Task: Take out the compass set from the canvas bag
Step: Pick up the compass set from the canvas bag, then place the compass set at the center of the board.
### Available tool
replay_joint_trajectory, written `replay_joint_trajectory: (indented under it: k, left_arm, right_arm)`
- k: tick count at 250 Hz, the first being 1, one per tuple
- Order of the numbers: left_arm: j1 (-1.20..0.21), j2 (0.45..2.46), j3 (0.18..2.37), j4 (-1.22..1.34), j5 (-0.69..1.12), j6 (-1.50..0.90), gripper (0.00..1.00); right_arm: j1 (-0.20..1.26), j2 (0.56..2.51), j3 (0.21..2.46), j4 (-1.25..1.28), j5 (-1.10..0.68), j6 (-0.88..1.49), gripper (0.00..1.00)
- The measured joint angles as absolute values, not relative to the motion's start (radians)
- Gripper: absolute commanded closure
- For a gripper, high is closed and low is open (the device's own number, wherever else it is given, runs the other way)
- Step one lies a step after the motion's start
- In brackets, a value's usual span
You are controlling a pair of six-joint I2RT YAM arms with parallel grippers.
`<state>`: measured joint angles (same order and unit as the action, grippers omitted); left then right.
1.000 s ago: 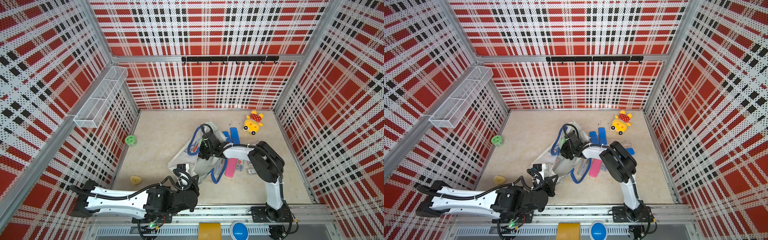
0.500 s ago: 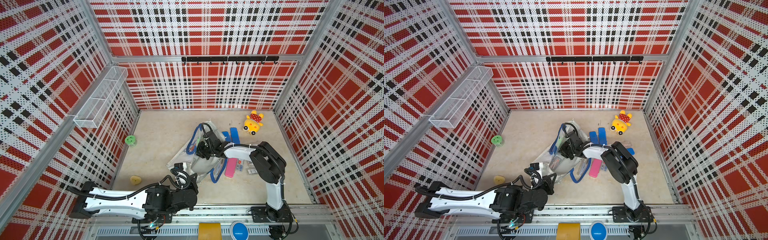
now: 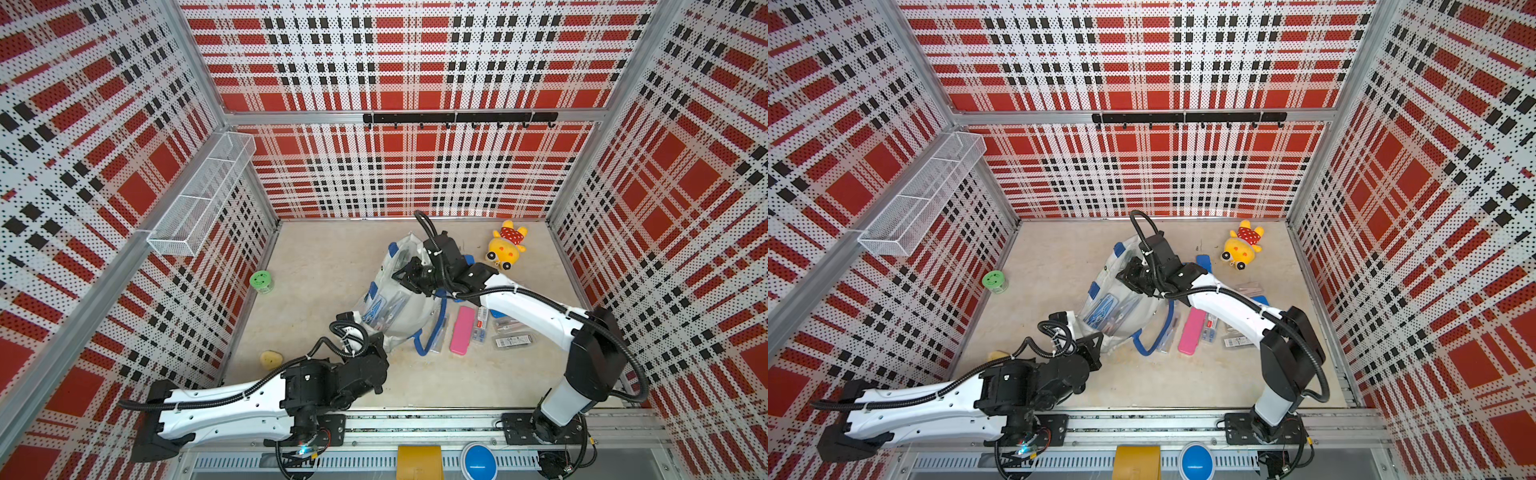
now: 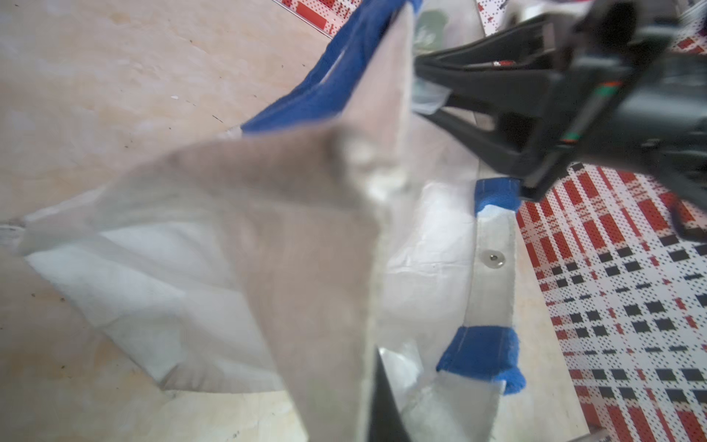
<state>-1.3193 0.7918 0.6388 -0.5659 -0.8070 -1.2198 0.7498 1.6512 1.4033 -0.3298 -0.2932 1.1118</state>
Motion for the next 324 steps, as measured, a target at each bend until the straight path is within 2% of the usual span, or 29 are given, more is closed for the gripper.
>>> replay_joint_trajectory:
  k: [60, 121, 153, 230, 293, 324]
  left_arm:
    - [-1.194, 0.792, 0.658, -0.57, -0.758, -1.196, 1.0]
    - [-1.048, 0.739, 0.674, -0.633, -0.709, -1.202, 1.0]
    - [-0.961, 0.673, 0.68, -0.695, -0.693, -1.205, 1.0]
    - [-0.772, 0.58, 0.77, -0.876, -0.688, -1.191, 1.0]
    - [-0.736, 0.58, 0.78, -0.922, -0.69, -1.185, 1.0]
    - [-0.731, 0.584, 0.778, -0.921, -0.677, -1.18, 1.0]
  right_arm:
    - [0.667, 1.546, 1.442, -0.424, -0.408, 0.948, 0.95]
    - [0.406, 1.406, 1.423, -0.497, -0.606, 0.818, 0.95]
    - [0.307, 1.396, 1.403, -0.54, -0.7, 0.736, 0.95]
    - [0.318, 1.614, 1.333, -0.617, -0.795, 0.547, 0.94]
    - [0.421, 1.874, 1.375, -0.53, -0.788, 0.574, 0.95]
    - [0.455, 1.976, 1.399, -0.483, -0.772, 0.613, 0.92]
